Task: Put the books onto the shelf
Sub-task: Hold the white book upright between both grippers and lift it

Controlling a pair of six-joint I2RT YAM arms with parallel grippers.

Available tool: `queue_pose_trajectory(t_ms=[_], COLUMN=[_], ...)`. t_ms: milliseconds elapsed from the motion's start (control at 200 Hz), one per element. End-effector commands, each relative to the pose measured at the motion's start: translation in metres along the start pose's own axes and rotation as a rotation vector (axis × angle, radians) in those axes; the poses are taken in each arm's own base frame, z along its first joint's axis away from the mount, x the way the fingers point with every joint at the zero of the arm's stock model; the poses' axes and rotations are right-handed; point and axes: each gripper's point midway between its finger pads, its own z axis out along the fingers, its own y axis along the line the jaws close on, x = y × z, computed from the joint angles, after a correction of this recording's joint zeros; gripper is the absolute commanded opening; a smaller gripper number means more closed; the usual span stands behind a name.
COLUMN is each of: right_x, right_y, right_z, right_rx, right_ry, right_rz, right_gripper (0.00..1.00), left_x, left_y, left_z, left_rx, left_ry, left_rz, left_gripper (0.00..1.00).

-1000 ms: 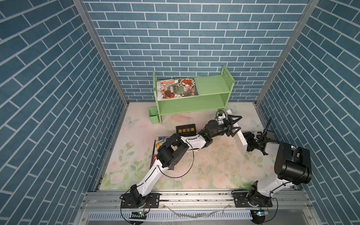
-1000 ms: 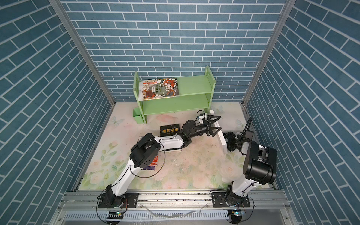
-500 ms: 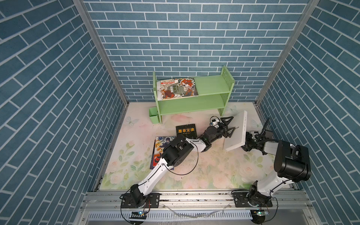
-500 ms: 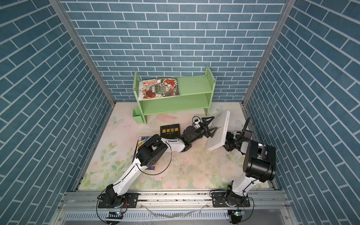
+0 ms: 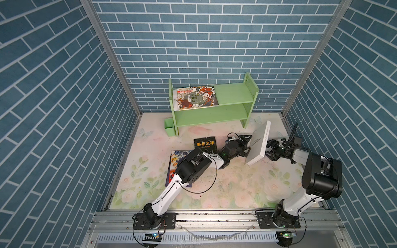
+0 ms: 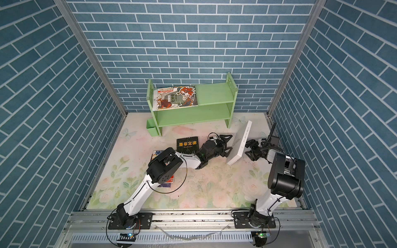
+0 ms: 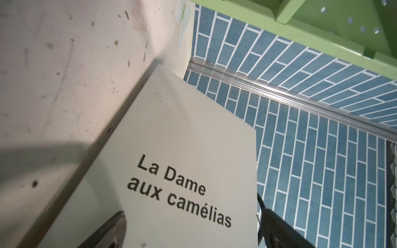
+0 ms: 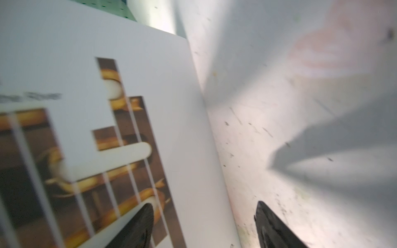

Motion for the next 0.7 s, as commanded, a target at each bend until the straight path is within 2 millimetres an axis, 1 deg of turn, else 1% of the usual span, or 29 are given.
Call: queue_pose_trajectory(t_ms=[0, 60, 90, 105, 215, 330, 495, 590, 695], right_x=[0.006, 0.008, 0.009, 0.009, 0.015, 0.021, 0.033, 0.039, 0.045], right_y=[0.015, 0.020, 0.022, 0.023, 0.030, 0.034, 0.038, 0.039, 0.039], right_z=[-0.002, 0.001, 0.002, 0.003, 0.011, 0.019, 0.029, 0.031, 0.031], right_rx=[0.009, 0.011, 0.012, 0.013, 0.016, 0.031, 0.047, 0.057, 0.069], right_ry=[0.013, 0.022, 0.026, 0.028, 0.045, 0.058, 0.083, 0.091, 0.092], right_rz=[-0.059, -0.072, -0.078, -0.082, -0.102, -0.123, -0.145, -0.154, -0.164], right_gripper=[0.75, 0.75, 0.75, 0.75, 0.75, 0.75, 0.74, 0.74, 0.74], left_x=[0.020, 0.031, 0.035, 0.038, 0.045, 0.045, 0.041, 0.038, 0.035], left_y=[-0.011, -0.018, -0.017, -0.021, -0.031, -0.031, -0.016, -0.012, -0.015], left_z=[-0.003, -0.002, -0.002, -0.002, -0.007, -0.014, -0.023, -0.031, -0.043], left_rx=[-0.089, -0.134, -0.163, -0.166, -0.204, -0.243, -0.323, -0.389, -0.473], left_ry=[0.083, 0.136, 0.156, 0.167, 0.194, 0.199, 0.201, 0.188, 0.170], left_rz=[0.158, 0.244, 0.280, 0.299, 0.396, 0.438, 0.441, 0.454, 0.490], left_gripper=[1.00, 1.00, 1.00, 1.00, 1.00, 1.00, 1.00, 1.00, 0.98])
